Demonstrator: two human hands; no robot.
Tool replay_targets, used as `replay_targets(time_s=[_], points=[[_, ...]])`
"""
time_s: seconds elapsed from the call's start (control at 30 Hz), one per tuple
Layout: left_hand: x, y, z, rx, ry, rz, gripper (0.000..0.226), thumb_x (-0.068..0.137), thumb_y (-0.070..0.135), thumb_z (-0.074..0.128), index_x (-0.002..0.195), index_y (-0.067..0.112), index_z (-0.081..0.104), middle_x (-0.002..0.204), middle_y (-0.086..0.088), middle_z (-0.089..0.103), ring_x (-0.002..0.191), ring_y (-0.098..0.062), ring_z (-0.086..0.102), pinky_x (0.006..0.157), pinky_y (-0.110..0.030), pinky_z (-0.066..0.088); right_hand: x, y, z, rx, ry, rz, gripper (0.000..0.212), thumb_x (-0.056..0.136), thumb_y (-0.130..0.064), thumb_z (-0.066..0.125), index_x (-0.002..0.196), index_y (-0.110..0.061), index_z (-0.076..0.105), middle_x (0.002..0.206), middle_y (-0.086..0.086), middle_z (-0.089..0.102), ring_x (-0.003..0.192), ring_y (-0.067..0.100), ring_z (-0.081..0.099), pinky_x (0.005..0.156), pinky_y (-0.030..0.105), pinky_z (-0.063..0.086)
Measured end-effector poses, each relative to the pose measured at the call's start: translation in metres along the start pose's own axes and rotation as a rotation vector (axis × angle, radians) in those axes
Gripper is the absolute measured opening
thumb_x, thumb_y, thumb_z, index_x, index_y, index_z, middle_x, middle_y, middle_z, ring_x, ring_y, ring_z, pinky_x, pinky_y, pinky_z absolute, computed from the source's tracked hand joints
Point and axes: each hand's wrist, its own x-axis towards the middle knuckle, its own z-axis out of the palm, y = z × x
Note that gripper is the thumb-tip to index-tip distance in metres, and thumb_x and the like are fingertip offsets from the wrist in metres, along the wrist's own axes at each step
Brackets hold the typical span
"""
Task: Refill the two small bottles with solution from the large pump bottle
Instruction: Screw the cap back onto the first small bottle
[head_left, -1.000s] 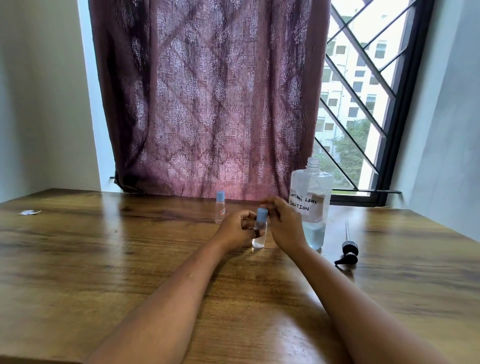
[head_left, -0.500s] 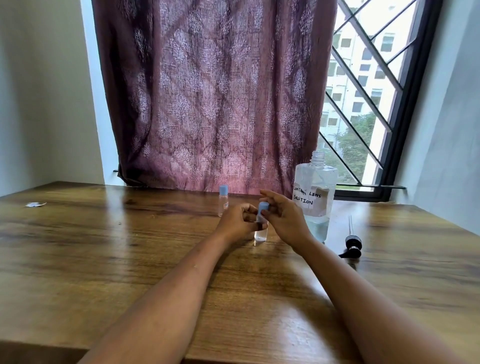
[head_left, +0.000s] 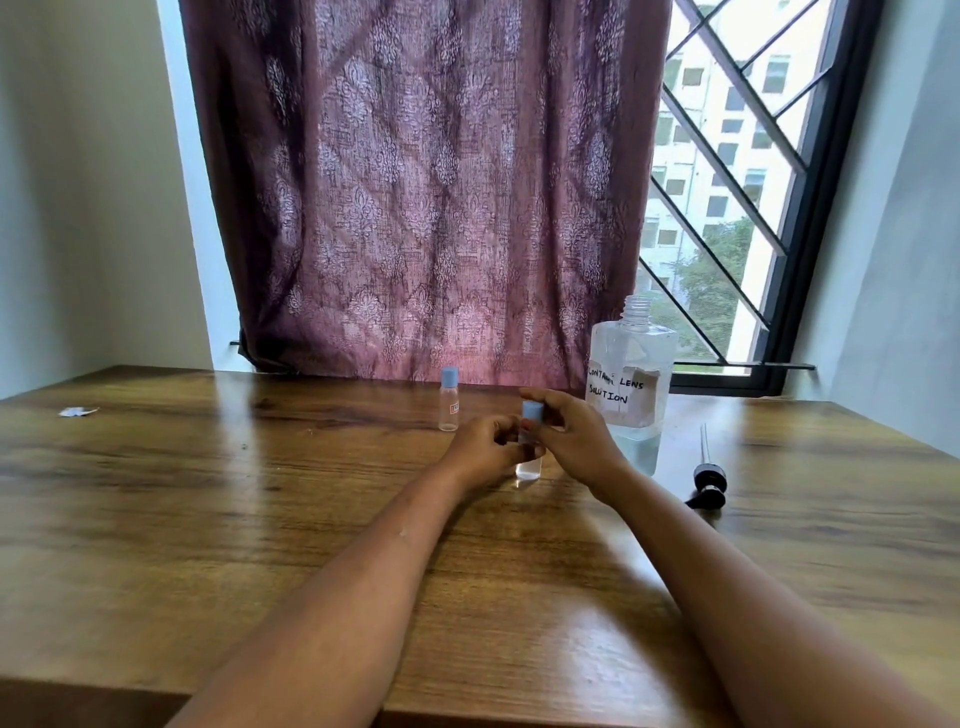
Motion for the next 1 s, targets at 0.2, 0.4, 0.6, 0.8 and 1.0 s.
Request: replay_targets(time_s=[0.2,0.4,0.6,0.8,1.0], points=[[0.003,0.006,0.001,0.203,0.074,0.003,0.021,0.075,0.03,0.077,0.094,0.028,0.071,0.089,0.007,0.073,0.095,-0.008,0.065,0.087,-0.035,0.052,0.004,0.001,0.004,-0.079,0.102,-0.014,0.027,0.076,-0.009,0.075,0.102,-0.01,0.07,0.096,0.009,0.071,0.083,0.014,0.064,0.066,0.006,0.045],[0.001,0.009,0.006,0.339,0.166,-0.035,0.03,0.071,0.048,0.075,0.096,0.032,0.071,0.099,0.007,0.072,0.103,-0.015,0.062,0.085,-0.037,0.051,0.0,0.001,0.01,-0.027,0.174,0.027,0.03,0.076,-0.011,0.075,0.105,-0.009,0.066,0.094,0.007,0.07,0.083,0.017,0.065,0.069,0.01,0.048],[-0.002,0.006,0.009,0.437,0.2,-0.028,0.037,0.073,0.042,0.072,0.108,0.03,0.069,0.107,0.002,0.072,0.112,-0.021,0.059,0.089,-0.037,0.047,-0.004,0.006,0.012,-0.145,0.073,0.118,0.042,0.073,-0.028,0.078,0.109,-0.013,0.062,0.088,-0.004,0.061,0.078,0.012,0.059,0.062,0.017,0.045],[0.004,-0.005,-0.021,0.353,0.179,-0.093,0.061,0.069,0.031,0.081,0.125,0.03,0.058,0.134,0.0,0.06,0.125,-0.02,0.053,0.106,-0.041,0.042,0.015,0.011,0.015,-0.068,0.056,0.245,0.04,0.08,-0.015,0.073,0.117,-0.008,0.06,0.103,0.007,0.066,0.09,0.016,0.058,0.078,0.028,0.045],[0.014,-0.034,-0.055,0.268,0.457,-0.224,0.046,0.077,0.02,0.074,0.121,0.021,0.062,0.123,-0.007,0.067,0.117,-0.027,0.058,0.102,-0.041,0.045,0.059,0.021,0.027,-0.084,0.088,0.327,0.037,0.081,-0.012,0.07,0.117,-0.009,0.06,0.11,0.009,0.065,0.098,0.023,0.061,0.074,0.031,0.051]])
